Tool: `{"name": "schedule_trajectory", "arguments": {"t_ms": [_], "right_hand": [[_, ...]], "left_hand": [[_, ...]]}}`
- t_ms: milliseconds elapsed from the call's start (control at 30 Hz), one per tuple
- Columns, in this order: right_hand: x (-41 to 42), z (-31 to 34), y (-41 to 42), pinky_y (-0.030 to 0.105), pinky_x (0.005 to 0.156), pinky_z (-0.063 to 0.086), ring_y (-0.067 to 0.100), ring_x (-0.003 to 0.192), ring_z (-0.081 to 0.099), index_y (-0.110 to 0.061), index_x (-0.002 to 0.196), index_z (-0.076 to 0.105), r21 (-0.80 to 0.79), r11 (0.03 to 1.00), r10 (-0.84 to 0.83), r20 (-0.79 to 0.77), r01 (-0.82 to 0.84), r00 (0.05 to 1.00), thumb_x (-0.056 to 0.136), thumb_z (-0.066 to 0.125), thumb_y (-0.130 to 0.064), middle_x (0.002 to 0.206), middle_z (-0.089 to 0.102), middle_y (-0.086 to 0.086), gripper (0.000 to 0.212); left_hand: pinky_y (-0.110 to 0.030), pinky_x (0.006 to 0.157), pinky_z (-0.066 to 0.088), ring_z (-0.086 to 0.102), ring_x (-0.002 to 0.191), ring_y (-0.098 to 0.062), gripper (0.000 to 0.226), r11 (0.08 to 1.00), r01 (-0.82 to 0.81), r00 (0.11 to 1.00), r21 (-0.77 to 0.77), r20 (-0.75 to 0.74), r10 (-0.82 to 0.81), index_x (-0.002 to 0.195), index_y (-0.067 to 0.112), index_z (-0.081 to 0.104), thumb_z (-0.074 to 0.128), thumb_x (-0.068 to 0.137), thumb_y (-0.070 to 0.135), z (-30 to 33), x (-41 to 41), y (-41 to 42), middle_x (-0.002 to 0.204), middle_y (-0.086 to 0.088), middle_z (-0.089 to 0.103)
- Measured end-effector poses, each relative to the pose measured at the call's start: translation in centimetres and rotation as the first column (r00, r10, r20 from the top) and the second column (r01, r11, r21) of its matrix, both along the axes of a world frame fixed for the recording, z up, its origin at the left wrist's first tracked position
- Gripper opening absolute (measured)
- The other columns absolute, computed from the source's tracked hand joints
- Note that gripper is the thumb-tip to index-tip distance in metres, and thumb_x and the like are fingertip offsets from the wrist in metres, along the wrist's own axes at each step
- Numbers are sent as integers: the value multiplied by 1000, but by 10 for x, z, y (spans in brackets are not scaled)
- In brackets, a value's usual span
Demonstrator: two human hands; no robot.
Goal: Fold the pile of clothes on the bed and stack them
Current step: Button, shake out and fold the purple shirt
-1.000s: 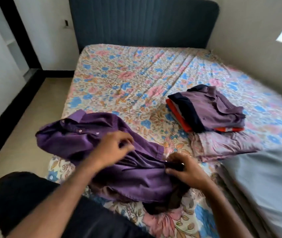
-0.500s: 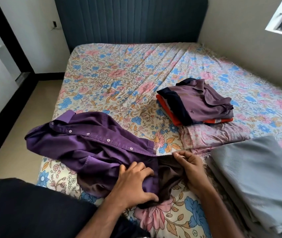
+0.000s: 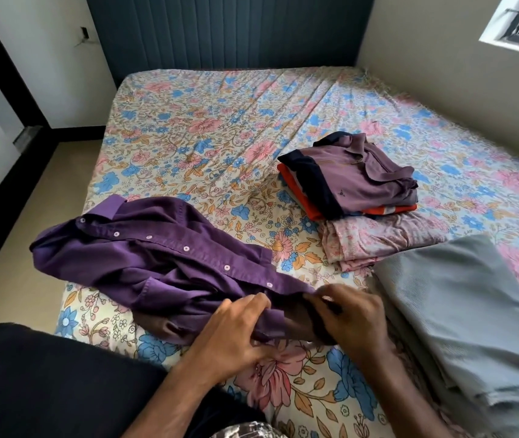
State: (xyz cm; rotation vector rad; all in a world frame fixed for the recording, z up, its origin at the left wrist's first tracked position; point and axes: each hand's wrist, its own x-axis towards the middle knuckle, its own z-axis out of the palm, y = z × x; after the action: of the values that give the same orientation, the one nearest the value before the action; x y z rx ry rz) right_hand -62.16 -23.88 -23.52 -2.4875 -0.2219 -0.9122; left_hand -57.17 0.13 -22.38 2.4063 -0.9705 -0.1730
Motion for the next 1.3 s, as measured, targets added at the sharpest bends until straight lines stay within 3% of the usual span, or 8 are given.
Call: {"name": "schedule_trajectory", "arguments": {"t_ms": [100, 400, 533, 733, 867, 1000, 1133, 1300], "right_hand": [[-22, -33, 3, 34, 59, 53, 6, 70, 60, -31, 108, 69, -155, 975, 133, -156, -158, 979, 91, 69, -29, 86, 69, -10, 17], [-69, -48, -6, 30, 70, 51, 8, 91, 58, -22, 91, 81, 21, 999, 46, -127, -43, 991, 88, 69, -28, 97, 71, -10, 14], [-73, -51, -18, 34, 74, 56, 10, 100, 65, -27, 109, 79, 68, 983, 185, -272, -173, 944, 94, 64, -28, 110, 71, -11, 21], [-66, -29, 3, 25, 67, 42, 5, 69, 52, -12, 86, 78, -65, 993, -99, 20, 100, 995, 88, 63, -22, 78, 69, -5, 18], [-67, -44, 11, 33, 62, 48, 12, 52, 57, -22, 87, 66, -92, 988, -123, -24, 120, 992, 92, 63, -24, 68, 66, -7, 6], [-73, -51, 9, 32, 58, 50, 12, 64, 57, -23, 88, 66, -30, 995, 91, -146, -96, 985, 89, 65, -23, 77, 64, -8, 1], [-86, -49, -2, 33, 64, 46, 6, 65, 55, -25, 83, 69, 47, 962, 271, -282, -269, 920, 88, 71, -35, 71, 61, -15, 11], [-78, -29, 9, 22, 40, 44, 6, 48, 59, -27, 85, 73, 432, 871, 368, -253, -236, 895, 92, 68, -30, 62, 64, -10, 10]], "left_hand": [[-18, 85, 35, 48, 97, -8, 68, 999, -6, 1000, 53, 12, 5, 134, 42, 37, 59, 83, 4, -10, 6, 12, 114, 19, 44], [-21, 83, 33, 54, 96, 3, 49, 988, 154, 987, -18, 48, -153, 114, 36, 72, 38, 98, 68, -16, -6, 26, 103, 24, 62], [-27, 75, 36, 52, 86, -8, 36, 985, 105, 944, -138, 324, -56, 109, 26, 74, 48, 101, 49, -7, -9, 18, 92, 14, 53], [-24, 69, 36, 53, 71, -7, 22, 964, 134, 929, -230, 367, -42, 99, 18, 76, 57, 93, 27, 6, -26, -19, 78, 9, 62], [-24, 67, 39, 58, 70, -13, 34, 928, 328, 903, 179, 228, -364, 96, 26, 76, 45, 87, 16, -10, -39, -19, 77, 9, 62], [-24, 83, 26, 56, 97, -15, 34, 922, 308, 943, 235, 49, -328, 126, 28, 67, 57, 95, 19, -19, -35, -17, 100, 7, 63], [-17, 91, 35, 58, 103, -3, 34, 934, 328, 942, 144, -126, -311, 124, 29, 69, 65, 93, 42, -18, -35, -10, 108, 14, 67], [-21, 80, 57, 72, 84, -3, 11, 952, -113, 928, -283, -373, -1, 98, 21, 80, 73, 90, 18, -7, -21, 2, 89, 12, 77]]}}
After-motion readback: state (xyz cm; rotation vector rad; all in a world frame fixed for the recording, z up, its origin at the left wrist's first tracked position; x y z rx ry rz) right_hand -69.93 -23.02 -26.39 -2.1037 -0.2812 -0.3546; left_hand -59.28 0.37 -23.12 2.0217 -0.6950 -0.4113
